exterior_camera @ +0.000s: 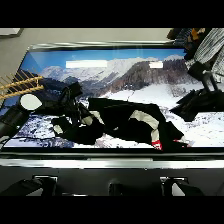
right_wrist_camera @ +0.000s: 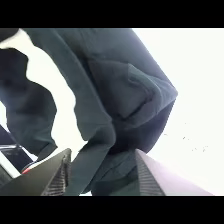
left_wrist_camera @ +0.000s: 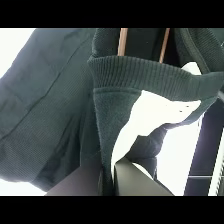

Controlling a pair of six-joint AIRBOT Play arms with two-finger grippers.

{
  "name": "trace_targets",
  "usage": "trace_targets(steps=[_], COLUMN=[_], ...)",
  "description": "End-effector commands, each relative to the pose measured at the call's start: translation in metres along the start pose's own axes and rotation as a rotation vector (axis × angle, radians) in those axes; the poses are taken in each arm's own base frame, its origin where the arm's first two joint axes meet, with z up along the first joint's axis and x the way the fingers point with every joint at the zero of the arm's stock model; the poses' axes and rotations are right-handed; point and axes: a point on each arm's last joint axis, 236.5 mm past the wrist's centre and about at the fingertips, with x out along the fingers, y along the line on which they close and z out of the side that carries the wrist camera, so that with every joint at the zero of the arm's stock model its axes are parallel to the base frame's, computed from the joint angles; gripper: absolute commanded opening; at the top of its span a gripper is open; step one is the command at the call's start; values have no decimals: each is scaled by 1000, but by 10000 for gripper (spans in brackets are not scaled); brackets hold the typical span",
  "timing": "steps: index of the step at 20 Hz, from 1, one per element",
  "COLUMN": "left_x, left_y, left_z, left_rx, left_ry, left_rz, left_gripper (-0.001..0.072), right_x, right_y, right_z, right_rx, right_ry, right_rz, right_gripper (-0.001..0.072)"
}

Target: Fold the clothes and pants, and hang the long-sleeved shirts on hangers.

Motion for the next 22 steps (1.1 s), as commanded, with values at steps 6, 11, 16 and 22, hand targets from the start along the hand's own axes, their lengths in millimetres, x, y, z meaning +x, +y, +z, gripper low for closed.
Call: trace_targets(steps=[6, 11, 16, 22], left_x=[-5, -5, -5, -5], left_y=[-1, -1, -1, -1], left_z=[4, 4, 4, 4], left_rx=[10, 9, 9, 9], left_ry=[-11, -10, -10, -10], left_rz=[10, 9, 9, 10], left_gripper=[26, 26, 26, 98], right_x=[73, 105, 134, 109], right_y=[11, 9, 35, 50], right_z=[-3, -10, -13, -9], right_rx=[2, 38, -91, -150], right_ry=[-141, -161, -81, -66], right_rz=[293, 392, 448, 455], right_gripper=[492, 489, 283, 39])
